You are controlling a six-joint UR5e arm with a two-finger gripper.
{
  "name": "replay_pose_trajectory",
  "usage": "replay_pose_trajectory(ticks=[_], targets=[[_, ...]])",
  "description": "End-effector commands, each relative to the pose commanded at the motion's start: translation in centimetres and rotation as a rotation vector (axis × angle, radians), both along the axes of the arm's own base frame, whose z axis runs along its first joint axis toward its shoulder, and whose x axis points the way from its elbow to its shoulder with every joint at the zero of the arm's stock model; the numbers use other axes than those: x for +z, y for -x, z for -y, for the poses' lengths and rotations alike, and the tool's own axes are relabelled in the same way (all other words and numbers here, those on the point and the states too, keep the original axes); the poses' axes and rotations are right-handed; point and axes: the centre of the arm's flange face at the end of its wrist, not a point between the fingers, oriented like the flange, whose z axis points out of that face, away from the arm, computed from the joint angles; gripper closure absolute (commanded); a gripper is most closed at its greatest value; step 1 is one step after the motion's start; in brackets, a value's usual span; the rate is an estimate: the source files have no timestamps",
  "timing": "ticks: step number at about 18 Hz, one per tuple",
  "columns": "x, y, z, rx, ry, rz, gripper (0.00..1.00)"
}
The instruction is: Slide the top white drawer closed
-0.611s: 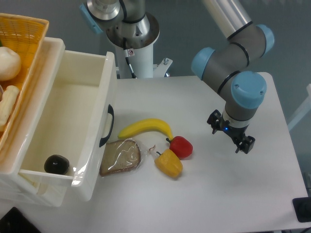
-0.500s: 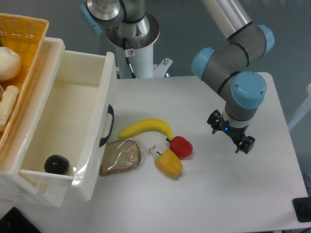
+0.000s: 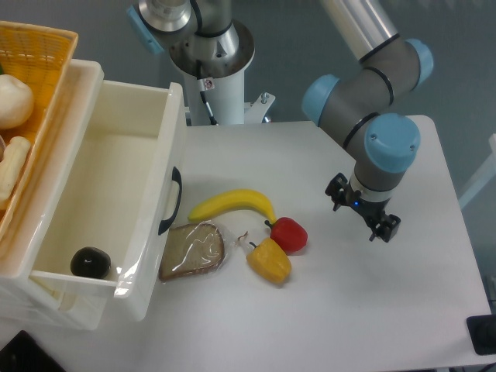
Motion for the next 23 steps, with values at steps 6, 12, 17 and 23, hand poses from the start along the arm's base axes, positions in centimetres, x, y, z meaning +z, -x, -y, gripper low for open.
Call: replay_pose_trajectory(ticks=[6, 12, 17, 23], targets=[[1.7, -3.7, -3.1, 0.227, -0.024, -0.015, 0.0], [2.5, -7.6, -6.7, 0.417, -0.111, 0.048, 0.1], [4.3, -11.1, -9.2, 0.496, -0.193, 0.134, 0.47], [9.0, -15.1, -8.5, 0.556, -0.228, 0.298, 0.97]])
